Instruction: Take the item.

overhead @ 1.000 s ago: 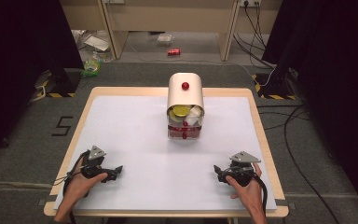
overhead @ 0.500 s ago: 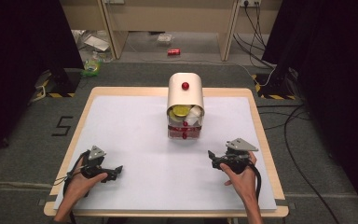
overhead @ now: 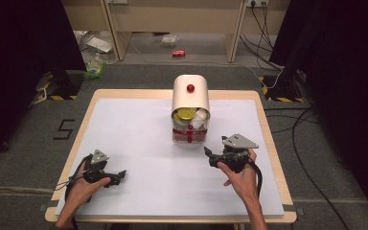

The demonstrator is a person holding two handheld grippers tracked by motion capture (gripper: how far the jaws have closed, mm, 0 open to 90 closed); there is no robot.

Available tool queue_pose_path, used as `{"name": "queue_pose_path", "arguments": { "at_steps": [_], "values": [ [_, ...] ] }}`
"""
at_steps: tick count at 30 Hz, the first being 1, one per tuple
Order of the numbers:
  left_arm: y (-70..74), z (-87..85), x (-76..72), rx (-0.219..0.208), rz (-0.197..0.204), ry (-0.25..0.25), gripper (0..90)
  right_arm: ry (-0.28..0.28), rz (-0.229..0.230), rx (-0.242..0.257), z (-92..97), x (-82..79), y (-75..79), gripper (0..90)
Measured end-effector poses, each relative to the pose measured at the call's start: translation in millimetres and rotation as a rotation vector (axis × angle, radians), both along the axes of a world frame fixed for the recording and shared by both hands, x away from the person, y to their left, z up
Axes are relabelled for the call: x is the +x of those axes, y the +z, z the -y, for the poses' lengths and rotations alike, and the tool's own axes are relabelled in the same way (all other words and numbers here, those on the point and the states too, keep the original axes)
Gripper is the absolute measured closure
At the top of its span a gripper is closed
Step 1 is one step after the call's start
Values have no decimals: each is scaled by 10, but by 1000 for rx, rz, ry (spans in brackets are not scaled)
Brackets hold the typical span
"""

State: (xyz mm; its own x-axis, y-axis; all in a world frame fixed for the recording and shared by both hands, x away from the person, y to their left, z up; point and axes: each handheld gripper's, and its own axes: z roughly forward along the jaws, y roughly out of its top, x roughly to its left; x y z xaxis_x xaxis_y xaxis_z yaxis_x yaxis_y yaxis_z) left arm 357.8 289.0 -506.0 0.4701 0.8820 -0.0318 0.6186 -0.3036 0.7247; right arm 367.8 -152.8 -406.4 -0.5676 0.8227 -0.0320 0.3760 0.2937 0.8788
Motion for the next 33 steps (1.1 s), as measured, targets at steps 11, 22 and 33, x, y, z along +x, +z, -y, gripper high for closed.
{"name": "queue_pose_path", "arguments": {
  "at_steps": [11,22,33],
  "values": [
    [0,0,-1,1,1,0,0,24,33,16,-137,35,200,265],
    [1,-1,-2,4,0,-1,0,49,58,22,-256,117,317,270],
    [0,1,-4,5,2,-1,0,54,73,27,-350,242,409,271]
  ]
}}
